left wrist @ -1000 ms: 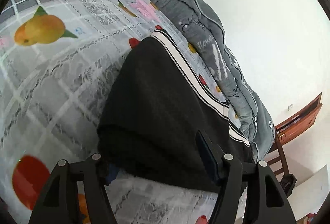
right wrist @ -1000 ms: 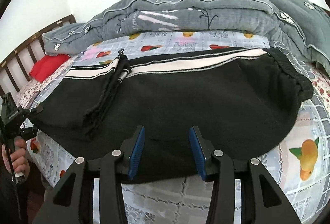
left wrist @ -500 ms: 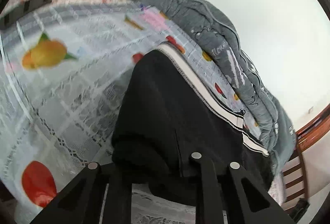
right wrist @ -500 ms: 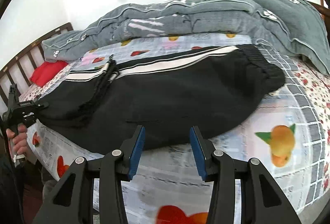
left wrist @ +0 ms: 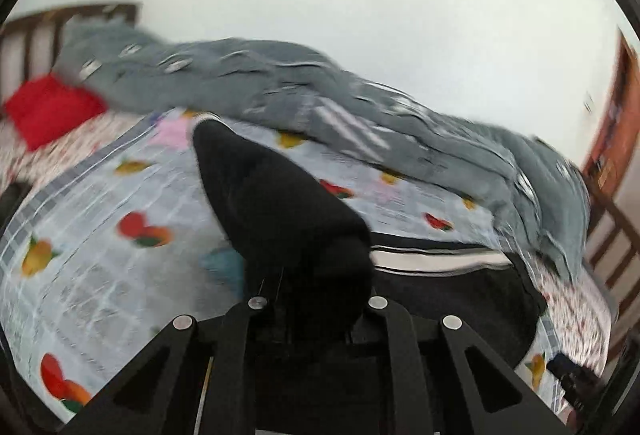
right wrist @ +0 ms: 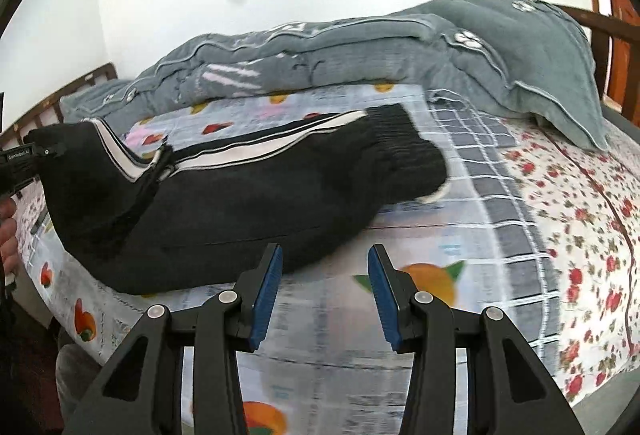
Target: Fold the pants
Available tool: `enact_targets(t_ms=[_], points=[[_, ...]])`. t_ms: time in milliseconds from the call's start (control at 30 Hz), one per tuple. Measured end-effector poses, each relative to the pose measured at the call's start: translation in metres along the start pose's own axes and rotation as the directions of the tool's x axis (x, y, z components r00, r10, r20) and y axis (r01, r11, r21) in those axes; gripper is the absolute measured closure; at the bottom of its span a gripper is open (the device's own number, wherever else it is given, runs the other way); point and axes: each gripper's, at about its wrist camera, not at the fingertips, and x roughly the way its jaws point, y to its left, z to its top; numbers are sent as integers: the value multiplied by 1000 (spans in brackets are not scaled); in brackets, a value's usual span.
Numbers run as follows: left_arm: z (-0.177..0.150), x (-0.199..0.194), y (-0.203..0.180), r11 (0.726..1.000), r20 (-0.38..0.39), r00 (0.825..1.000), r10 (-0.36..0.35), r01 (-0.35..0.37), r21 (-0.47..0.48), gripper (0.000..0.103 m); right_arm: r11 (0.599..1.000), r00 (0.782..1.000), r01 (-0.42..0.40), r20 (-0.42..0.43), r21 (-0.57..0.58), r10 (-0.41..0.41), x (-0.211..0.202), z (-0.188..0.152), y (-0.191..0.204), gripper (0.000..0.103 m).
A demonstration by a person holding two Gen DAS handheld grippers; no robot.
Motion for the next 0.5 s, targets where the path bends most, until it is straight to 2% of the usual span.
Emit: enact_targets(t_ms=[100,233,333,433,500], points=[[-7,14,-52,995,-28,999,-37,39,90,88,999,1000,4,3,40,-4,-1,-1,-19,59],[-27,45,-106,983,-100,988,-115,127,131,88,997,1000,8,-14,72,-7,-1,-5,-33,59],[-54,71,-137,969,-184,966,-184,209,130,88,997,999,20,-38,70,-17,-1,-8,-37,59],[-84,98,-162,949,-299,921,-249,293,113,88,998,998,31,-57,56,-27,-2,-9,-36,59],[-98,103,-172,944,-319,914,-251,304,131,88,998,998,37,-60,40,-35,-4,-8,-34,59]])
